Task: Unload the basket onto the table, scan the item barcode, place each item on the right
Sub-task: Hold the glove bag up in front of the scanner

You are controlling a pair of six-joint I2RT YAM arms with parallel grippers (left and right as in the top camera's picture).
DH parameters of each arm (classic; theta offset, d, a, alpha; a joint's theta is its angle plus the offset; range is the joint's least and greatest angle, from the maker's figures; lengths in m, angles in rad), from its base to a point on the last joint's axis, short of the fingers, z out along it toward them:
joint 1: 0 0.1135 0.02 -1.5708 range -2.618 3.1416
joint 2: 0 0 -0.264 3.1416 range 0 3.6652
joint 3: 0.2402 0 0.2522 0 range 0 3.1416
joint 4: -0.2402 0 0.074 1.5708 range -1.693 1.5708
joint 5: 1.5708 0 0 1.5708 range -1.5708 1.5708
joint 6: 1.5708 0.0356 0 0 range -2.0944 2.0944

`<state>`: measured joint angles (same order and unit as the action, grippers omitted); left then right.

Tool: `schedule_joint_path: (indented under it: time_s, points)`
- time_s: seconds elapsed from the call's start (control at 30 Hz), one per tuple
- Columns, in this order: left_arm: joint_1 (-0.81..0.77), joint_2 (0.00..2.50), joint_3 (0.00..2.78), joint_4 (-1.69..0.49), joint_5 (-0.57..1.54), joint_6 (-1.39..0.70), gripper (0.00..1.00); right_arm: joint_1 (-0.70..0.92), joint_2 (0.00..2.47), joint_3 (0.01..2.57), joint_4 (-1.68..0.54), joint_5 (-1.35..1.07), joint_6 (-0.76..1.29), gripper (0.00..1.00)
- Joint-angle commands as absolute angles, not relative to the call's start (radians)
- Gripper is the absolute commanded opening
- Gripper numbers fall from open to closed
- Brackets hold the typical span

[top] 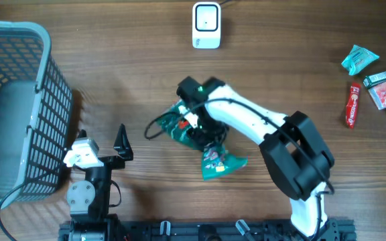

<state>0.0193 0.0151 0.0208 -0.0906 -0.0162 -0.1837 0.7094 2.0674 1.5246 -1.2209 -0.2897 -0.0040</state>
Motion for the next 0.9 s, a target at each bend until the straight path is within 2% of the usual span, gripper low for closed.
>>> schedule_joint_path:
  time_s: [0.0,0.07,0.2,0.27,0.33,0.47,0.57,0.63,0.7,0.77,0.87]
  points:
    - [0.016,0.01,0.015,-0.09,-0.008,-0.164,1.0,0.643,2.035,1.767,-1.421,-0.748,-0.159,0.04]
    - [0.016,0.01,0.015,-0.09,-0.008,-0.164,1.0,0.592,2.028,1.843,-1.545,-0.858,-0.14,0.04]
    - [0.016,0.01,0.015,-0.09,-0.008,-0.164,1.0,0.527,2.025,1.844,-1.581,-1.184,-0.096,0.04]
    - [0.016,0.01,0.015,-0.09,-0.008,-0.164,1.0,0.512,2.025,1.844,-1.578,-1.296,0.004,0.04]
    - [0.016,0.01,0.015,-0.09,-0.008,-0.164,1.0,0.51,2.025,1.844,-1.488,-1.299,0.138,0.04]
    - [0.016,0.01,0.015,-0.09,-0.008,-0.164,1.0,0.511,2.025,1.844,-1.175,-1.317,0.205,0.04]
    - [0.016,0.01,0.015,-0.09,-0.008,-0.164,1.0,0.51,2.04,1.837,-1.025,-1.388,0.451,0.04]
    - [0.016,0.01,0.015,-0.09,-0.008,-0.164,1.0,0.506,2.063,1.837,-0.87,-1.321,0.512,0.04]
    - [0.016,0.01,0.015,-0.09,-0.008,-0.164,1.0,0.505,2.057,1.842,-0.799,-0.97,0.424,0.05]
    - [0.016,0.01,0.015,-0.09,-0.008,-0.164,1.0,0.507,2.053,1.864,-0.805,-0.67,0.241,0.04]
    - [0.016,0.01,0.015,-0.09,-0.008,-0.164,1.0,0.507,2.053,1.868,-0.759,-0.51,0.002,0.05]
